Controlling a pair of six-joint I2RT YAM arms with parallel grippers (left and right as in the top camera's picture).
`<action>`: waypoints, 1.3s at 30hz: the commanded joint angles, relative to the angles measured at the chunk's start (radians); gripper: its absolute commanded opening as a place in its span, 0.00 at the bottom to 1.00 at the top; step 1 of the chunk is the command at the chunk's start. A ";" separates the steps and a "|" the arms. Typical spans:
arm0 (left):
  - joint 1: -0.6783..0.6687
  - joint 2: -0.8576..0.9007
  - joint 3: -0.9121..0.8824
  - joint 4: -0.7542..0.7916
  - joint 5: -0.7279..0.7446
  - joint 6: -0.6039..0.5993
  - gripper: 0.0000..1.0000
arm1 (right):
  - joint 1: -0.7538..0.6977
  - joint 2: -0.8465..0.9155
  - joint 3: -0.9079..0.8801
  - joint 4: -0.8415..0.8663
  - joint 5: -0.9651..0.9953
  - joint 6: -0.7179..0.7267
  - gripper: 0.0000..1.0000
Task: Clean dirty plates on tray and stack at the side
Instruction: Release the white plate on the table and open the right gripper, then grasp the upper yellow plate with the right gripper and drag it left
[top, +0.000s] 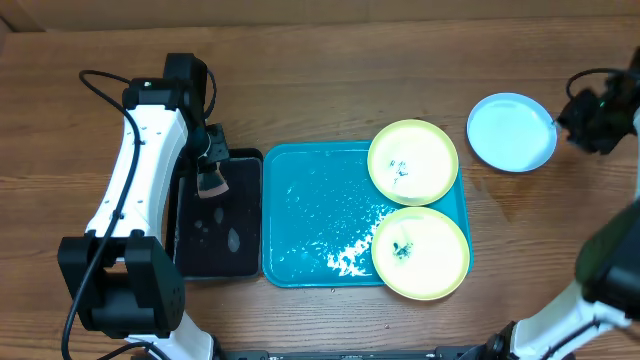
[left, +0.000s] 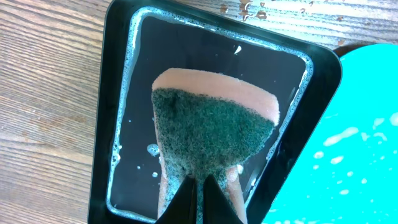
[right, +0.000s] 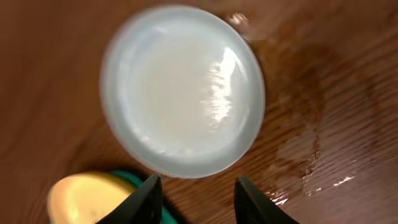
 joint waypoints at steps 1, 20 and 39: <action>-0.002 -0.023 -0.002 0.000 0.010 0.023 0.04 | 0.060 -0.153 0.038 -0.017 0.002 -0.069 0.53; -0.030 -0.023 -0.002 0.013 0.010 0.039 0.04 | 0.229 -0.079 -0.258 0.100 -0.205 -0.259 0.68; -0.051 -0.023 -0.002 0.003 0.008 0.041 0.04 | 0.370 0.079 -0.389 0.322 -0.106 -0.112 0.59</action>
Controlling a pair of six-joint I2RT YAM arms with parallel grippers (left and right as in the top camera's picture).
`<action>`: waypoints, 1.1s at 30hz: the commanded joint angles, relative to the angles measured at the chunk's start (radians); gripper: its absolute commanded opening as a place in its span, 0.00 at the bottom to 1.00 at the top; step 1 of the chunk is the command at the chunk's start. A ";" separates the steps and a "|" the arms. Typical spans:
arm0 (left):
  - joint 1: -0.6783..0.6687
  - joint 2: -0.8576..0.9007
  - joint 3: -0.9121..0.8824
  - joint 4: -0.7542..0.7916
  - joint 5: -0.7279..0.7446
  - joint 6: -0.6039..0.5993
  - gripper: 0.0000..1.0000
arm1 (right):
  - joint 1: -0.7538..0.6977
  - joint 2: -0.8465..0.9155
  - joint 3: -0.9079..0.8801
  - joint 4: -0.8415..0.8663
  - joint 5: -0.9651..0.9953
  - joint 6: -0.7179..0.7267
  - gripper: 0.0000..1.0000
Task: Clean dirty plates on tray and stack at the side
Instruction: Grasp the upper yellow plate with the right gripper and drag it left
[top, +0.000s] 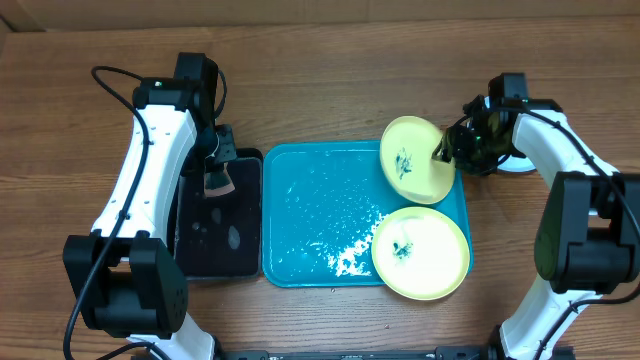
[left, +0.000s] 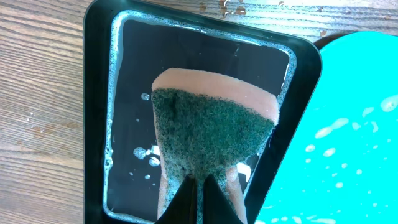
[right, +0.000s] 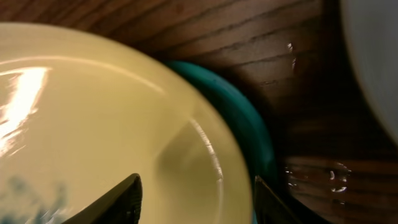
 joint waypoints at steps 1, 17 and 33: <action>-0.012 -0.023 -0.002 -0.003 0.008 0.019 0.04 | -0.003 0.000 0.002 0.002 0.032 0.024 0.59; -0.013 -0.023 -0.002 -0.002 0.008 0.019 0.04 | 0.016 -0.033 0.029 -0.068 0.016 0.016 0.38; -0.013 -0.023 -0.002 -0.002 0.008 0.020 0.04 | 0.183 -0.033 0.030 -0.087 0.019 0.035 0.04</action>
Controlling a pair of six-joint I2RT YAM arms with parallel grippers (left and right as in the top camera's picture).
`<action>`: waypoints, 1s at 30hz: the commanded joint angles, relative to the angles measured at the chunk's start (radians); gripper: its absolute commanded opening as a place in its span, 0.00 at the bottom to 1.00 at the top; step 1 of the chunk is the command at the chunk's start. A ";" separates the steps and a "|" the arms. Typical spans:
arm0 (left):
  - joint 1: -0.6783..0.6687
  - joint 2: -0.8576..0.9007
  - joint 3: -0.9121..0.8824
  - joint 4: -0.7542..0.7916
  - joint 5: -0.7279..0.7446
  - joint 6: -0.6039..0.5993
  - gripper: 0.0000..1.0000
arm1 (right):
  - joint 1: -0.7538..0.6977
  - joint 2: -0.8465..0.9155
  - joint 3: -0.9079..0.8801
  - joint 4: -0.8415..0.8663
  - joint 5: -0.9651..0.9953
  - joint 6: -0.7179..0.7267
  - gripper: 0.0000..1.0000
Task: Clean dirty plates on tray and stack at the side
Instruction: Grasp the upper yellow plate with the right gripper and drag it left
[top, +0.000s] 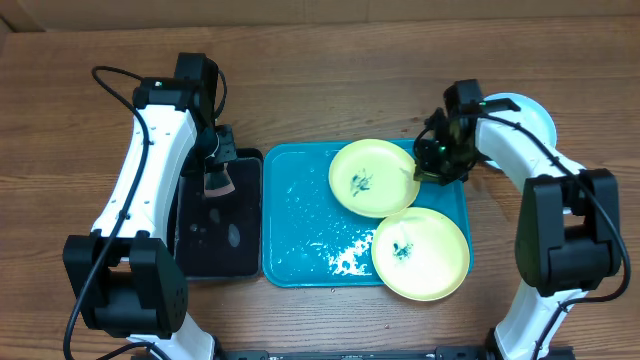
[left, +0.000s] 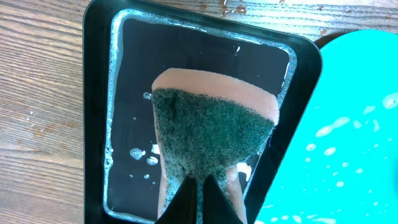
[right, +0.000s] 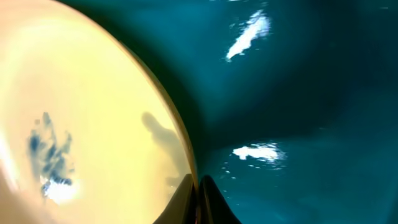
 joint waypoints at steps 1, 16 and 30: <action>-0.013 -0.023 -0.002 0.001 0.008 0.019 0.04 | 0.013 -0.034 0.023 0.011 -0.008 0.016 0.04; -0.015 -0.023 -0.002 0.049 0.229 0.128 0.04 | 0.285 -0.034 0.026 0.148 0.102 0.088 0.04; -0.281 0.066 -0.003 0.169 0.193 0.145 0.04 | 0.294 -0.034 0.024 0.161 0.107 0.125 0.04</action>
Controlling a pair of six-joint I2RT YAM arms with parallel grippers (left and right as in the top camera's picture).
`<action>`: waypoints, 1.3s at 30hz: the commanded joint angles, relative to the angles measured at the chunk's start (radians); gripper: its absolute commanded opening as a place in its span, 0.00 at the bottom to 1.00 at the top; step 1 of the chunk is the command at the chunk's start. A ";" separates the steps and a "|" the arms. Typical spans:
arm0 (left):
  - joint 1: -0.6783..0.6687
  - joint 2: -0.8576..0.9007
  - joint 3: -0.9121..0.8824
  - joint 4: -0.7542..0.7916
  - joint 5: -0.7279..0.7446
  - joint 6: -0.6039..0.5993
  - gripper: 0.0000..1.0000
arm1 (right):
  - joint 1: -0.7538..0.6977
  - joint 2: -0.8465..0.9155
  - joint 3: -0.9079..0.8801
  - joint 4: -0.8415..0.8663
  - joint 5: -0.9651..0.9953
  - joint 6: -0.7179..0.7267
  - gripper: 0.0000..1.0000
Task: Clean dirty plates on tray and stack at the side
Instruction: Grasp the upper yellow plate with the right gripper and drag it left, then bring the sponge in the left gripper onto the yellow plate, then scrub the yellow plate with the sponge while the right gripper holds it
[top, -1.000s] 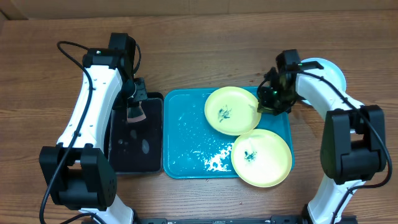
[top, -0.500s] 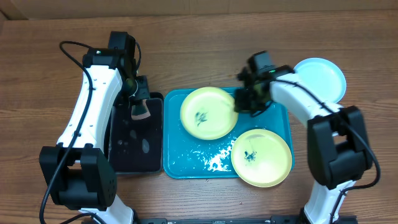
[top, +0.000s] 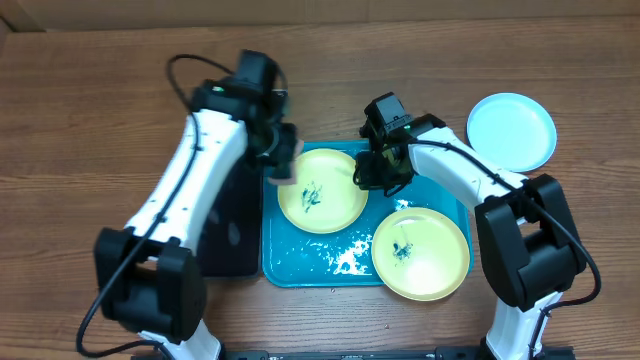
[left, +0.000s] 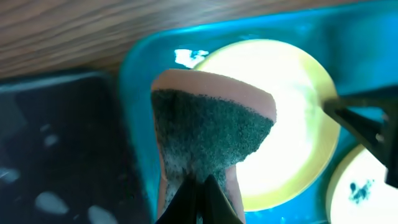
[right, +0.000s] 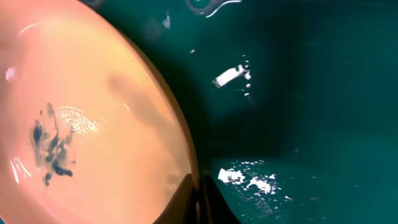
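A yellow plate with a dark smear lies in the left half of the teal tray. My right gripper is shut on that plate's right rim. My left gripper is shut on a pink sponge with a green scouring face, held over the plate's left edge. A second smeared yellow plate sits at the tray's right front corner. A clean pale-blue plate lies on the table to the right of the tray.
A black tray of soapy water stands left of the teal tray, partly under my left arm. White foam lies on the teal tray's floor near its front. Bare wooden table surrounds both trays.
My left gripper has left the black water tray with the sponge and now hangs over the held plate's left edge. My right gripper has carried that plate further left on the teal tray.
At first my right gripper stood open above the blue plate off the tray, both yellow plates on the tray's right. Then it was at the far yellow plate's rim, later shut on it with the plate moved left. Now the sponge hangs over that plate.
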 joint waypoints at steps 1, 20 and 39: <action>-0.077 0.068 -0.003 0.011 -0.053 0.014 0.04 | -0.012 -0.034 0.023 0.005 0.006 0.020 0.04; -0.162 0.351 -0.003 0.103 -0.092 -0.171 0.04 | -0.012 -0.034 0.023 -0.017 -0.037 0.004 0.04; -0.323 0.366 -0.016 0.168 -0.002 -0.036 0.04 | -0.012 -0.034 0.023 -0.021 -0.040 0.004 0.04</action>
